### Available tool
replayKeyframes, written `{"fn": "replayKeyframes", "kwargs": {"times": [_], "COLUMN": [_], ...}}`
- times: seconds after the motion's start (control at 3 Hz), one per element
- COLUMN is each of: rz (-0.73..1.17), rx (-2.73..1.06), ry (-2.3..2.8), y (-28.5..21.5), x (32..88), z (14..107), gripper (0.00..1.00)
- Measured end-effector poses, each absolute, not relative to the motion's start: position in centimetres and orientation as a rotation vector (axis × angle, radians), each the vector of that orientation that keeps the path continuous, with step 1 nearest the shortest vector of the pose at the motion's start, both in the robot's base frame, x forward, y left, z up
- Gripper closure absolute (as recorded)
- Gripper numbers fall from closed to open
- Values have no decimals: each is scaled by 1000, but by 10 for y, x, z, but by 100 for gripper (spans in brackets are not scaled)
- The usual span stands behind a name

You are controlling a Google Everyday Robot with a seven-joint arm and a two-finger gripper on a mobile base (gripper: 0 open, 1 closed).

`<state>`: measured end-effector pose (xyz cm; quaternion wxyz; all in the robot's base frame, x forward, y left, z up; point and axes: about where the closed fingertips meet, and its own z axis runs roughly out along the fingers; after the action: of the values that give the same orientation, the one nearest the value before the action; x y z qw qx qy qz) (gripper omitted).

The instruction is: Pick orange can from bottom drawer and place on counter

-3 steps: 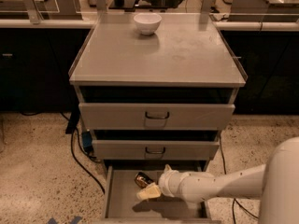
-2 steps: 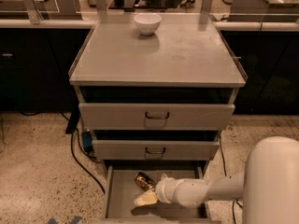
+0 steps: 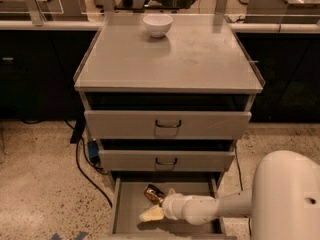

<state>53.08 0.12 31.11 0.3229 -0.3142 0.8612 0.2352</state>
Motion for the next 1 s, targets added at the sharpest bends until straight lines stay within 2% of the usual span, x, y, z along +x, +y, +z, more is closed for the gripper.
{"fn": "replayKeyframes", "kwargs": {"times": [0.67,1.0], "rz": [626,614], "rx": [-627,-631], "ry": [2248,2249], "y": [50,52], "x": [564,567], "z": [215,207], "gripper": [0,0]}}
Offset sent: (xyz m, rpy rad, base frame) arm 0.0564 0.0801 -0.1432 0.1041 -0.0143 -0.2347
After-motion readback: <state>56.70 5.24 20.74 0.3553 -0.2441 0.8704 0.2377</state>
